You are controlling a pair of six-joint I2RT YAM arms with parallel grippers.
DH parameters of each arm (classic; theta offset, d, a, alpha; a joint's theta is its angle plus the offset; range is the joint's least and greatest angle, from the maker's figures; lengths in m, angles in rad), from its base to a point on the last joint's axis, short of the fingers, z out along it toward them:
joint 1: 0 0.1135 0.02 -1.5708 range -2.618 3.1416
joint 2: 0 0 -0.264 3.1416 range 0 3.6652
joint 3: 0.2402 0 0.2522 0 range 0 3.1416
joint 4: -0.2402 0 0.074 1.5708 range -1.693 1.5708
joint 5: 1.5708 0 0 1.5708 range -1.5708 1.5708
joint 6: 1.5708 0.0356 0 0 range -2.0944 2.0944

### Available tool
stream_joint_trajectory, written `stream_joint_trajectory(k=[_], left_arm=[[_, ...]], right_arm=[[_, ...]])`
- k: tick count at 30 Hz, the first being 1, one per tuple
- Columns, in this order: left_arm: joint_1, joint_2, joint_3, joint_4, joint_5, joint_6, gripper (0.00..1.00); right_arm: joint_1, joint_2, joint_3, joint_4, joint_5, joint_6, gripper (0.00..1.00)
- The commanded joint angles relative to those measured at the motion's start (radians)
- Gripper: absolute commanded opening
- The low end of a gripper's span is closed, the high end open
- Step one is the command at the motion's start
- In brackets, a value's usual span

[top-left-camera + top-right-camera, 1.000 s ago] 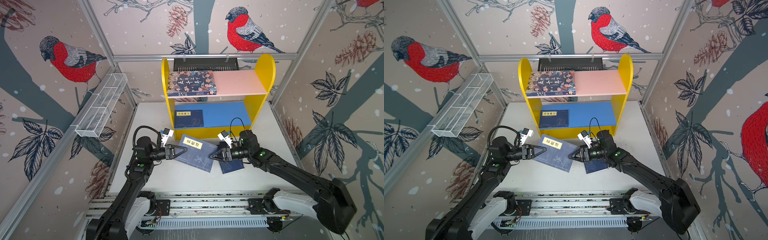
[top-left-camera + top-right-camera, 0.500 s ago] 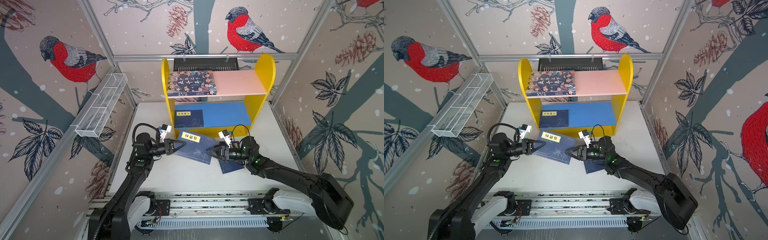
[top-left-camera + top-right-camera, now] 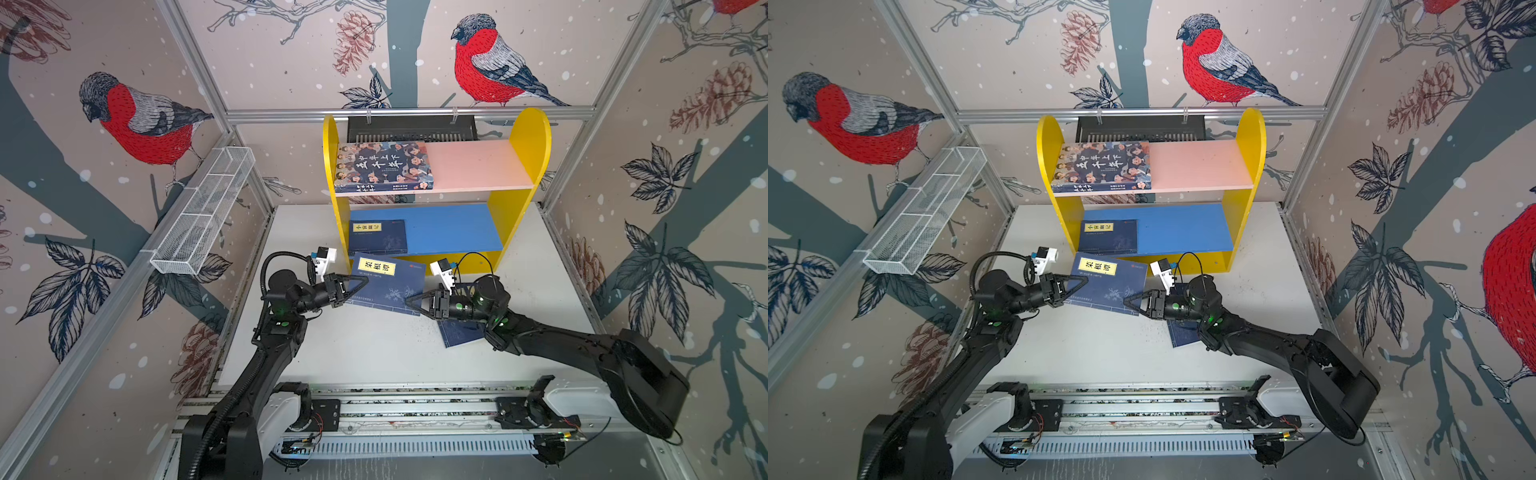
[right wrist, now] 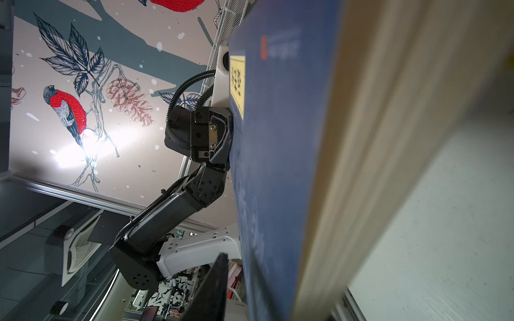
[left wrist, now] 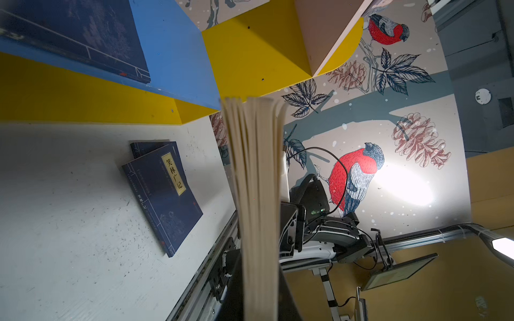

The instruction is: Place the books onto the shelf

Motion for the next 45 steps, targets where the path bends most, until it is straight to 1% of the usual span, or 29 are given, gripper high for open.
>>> stream_joint_trajectory(k=[1,2,5,7,16,23,28,29,30,31,32,33,34,35,37,43,45], left_arm=[[0.005,-0.024,-0.005,0.014,-0.007,0.024,0.0],[0.005,-0.033,-0.009,0.005,-0.011,0.032,0.0],[0.005,-0.05,-0.025,0.007,-0.023,0.041,0.0],[0.006,-0.054,-0.031,0.007,-0.028,0.039,0.0],[0.013,-0.065,-0.032,-0.003,-0.039,0.045,0.0],[0.014,-0.09,-0.053,-0.007,-0.054,0.057,0.0],[0.017,-0.096,-0.055,-0.036,-0.058,0.088,0.01],[0.017,-0.096,-0.055,-0.042,-0.061,0.093,0.06],[0.017,-0.096,-0.052,-0.05,-0.063,0.101,0.24],[0.019,-0.097,-0.05,-0.066,-0.066,0.113,0.5],[0.022,-0.1,-0.047,-0.083,-0.068,0.126,0.64],[0.026,-0.103,-0.039,-0.112,-0.072,0.148,0.8],[0.029,-0.106,-0.029,-0.154,-0.076,0.18,0.9],[0.033,-0.11,-0.015,-0.2,-0.082,0.214,0.97],[0.041,-0.122,0.018,-0.309,-0.106,0.296,0.98],[0.071,-0.169,0.091,-0.545,-0.179,0.466,0.98],[0.071,-0.176,0.144,-0.662,-0.225,0.567,0.98]], right_arm=[[0.001,0.019,0.017,0.093,-0.014,0.021,0.22],[0.002,0.026,0.02,0.098,-0.015,0.024,0.17],[0.0,0.043,0.018,0.127,-0.019,0.033,0.06],[0.001,0.052,0.017,0.144,-0.02,0.039,0.03],[-0.005,0.091,0.035,0.178,-0.035,0.052,0.01],[-0.008,0.087,0.057,0.159,-0.037,0.04,0.01],[-0.016,0.102,0.083,0.144,-0.054,0.026,0.01],[-0.02,0.107,0.087,0.143,-0.059,0.026,0.01],[-0.024,0.112,0.091,0.142,-0.065,0.026,0.01],[-0.028,0.114,0.094,0.142,-0.075,0.026,0.01],[-0.034,0.116,0.096,0.141,-0.083,0.025,0.01],[-0.044,0.115,0.099,0.134,-0.092,0.022,0.01],[-0.055,0.113,0.104,0.123,-0.101,0.018,0.01],[-0.065,0.11,0.105,0.113,-0.11,0.013,0.01],[-0.091,0.101,0.119,0.059,-0.128,-0.012,0.01],[-0.191,0.086,0.17,-0.164,-0.194,-0.126,0.0],[-0.232,0.086,0.182,-0.202,-0.218,-0.147,0.0]])
